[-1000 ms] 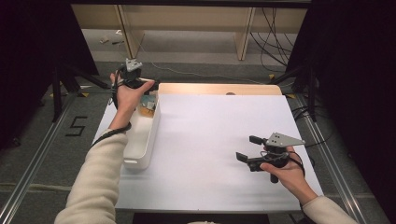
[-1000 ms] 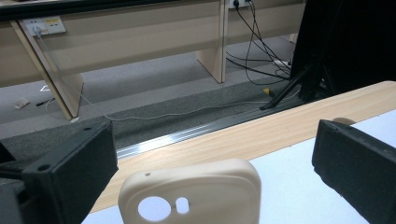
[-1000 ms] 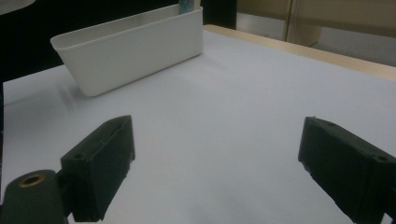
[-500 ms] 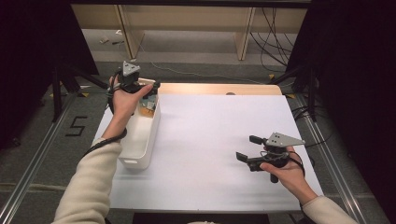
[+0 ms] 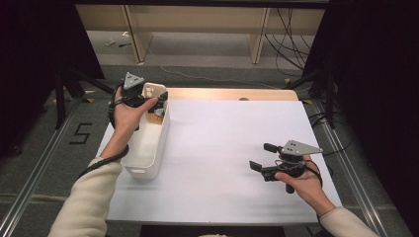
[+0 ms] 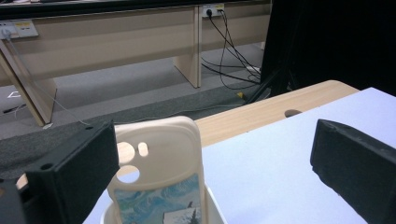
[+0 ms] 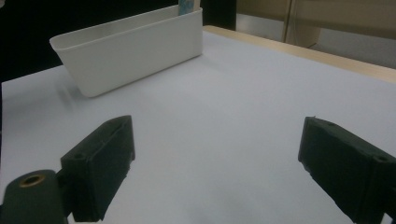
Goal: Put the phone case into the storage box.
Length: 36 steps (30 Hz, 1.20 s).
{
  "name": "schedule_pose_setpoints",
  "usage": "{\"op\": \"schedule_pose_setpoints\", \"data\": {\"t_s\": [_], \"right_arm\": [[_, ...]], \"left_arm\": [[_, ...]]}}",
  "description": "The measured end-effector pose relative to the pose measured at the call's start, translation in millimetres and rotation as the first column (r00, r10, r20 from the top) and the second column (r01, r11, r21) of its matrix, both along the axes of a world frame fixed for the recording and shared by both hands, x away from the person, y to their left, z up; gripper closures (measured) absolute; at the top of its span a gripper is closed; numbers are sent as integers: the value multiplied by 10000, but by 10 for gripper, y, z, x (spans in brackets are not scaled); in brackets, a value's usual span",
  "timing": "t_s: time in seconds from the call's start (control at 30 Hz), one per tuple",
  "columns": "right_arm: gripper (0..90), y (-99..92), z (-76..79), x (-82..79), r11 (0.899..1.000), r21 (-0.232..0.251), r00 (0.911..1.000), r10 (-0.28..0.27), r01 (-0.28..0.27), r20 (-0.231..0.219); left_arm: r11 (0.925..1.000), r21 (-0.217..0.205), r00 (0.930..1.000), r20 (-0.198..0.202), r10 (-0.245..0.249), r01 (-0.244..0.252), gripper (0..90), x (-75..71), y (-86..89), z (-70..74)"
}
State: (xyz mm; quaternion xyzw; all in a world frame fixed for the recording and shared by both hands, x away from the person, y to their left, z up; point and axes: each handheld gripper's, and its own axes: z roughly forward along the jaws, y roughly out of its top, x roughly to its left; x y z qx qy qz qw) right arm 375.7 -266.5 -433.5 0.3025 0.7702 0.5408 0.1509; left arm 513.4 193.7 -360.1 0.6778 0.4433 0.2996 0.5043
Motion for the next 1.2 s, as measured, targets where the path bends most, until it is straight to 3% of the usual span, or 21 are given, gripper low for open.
{"op": "schedule_pose_setpoints", "data": {"t_s": [0.73,0.9,1.2], "right_arm": [[118,3,2,2,10000,4,10000,-14,14,-4],[118,3,3,2,10000,-22,10000,-2,2,-3],[118,3,5,1,10000,-6,10000,-30,30,-25]], "left_arm": [[9976,58,9975,157,-686,685,6,-379,-47,-92],[9958,-230,9960,170,-877,881,7,-459,-62,-121],[9939,-115,9935,321,-1091,1095,11,-628,-95,-179]]}}
